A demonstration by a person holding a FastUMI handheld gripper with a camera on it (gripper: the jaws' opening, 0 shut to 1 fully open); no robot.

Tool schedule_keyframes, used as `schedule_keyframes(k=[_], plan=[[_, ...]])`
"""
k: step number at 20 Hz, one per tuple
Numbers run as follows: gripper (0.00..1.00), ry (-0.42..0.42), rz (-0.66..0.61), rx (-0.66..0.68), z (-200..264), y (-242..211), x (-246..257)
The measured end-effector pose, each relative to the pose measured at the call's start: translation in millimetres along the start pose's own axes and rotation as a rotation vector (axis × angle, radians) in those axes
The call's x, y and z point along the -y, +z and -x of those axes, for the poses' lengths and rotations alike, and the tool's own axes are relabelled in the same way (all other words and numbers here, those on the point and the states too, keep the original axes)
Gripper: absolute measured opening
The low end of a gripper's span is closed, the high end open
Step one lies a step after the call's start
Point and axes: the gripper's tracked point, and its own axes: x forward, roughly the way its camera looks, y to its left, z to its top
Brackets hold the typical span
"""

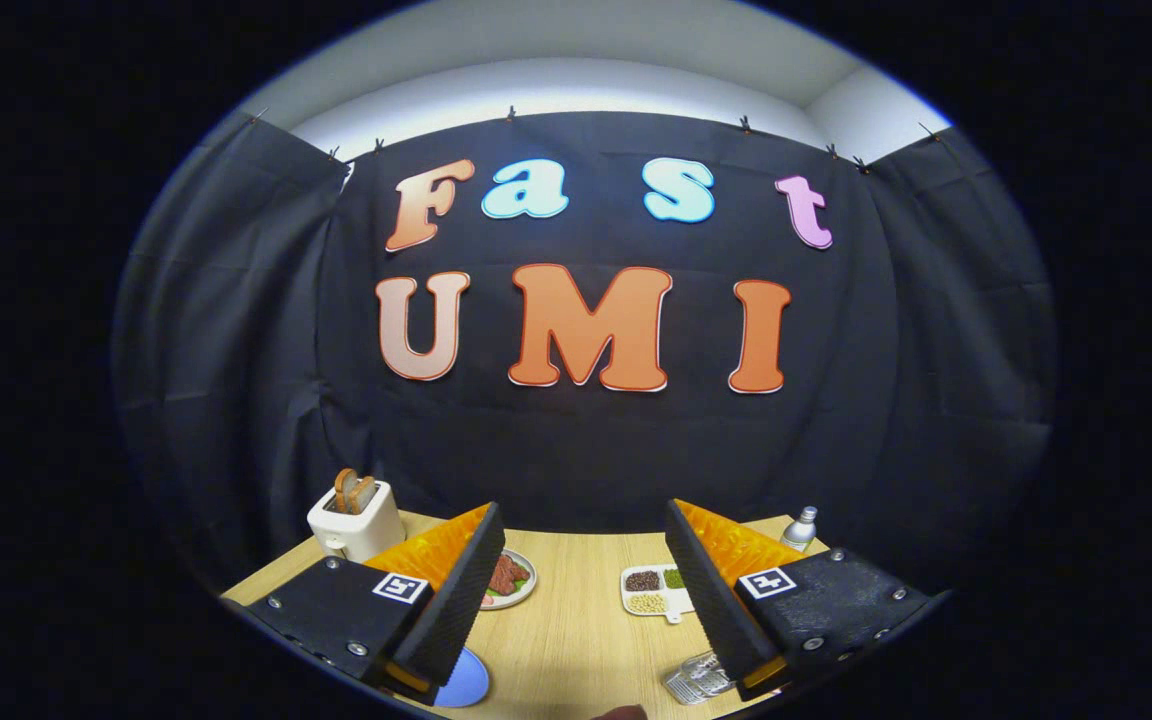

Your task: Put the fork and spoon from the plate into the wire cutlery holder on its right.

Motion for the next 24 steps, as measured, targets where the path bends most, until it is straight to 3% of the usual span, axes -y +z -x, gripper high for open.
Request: schedule_keyframes(k=[11, 24], plan=[[0.98, 0.173, 0.03, -0.097, -12.0, -40.0, -118.7], [0.98, 0.324, -0.006, -0.79, 10.4, -239.8, -201.0]])
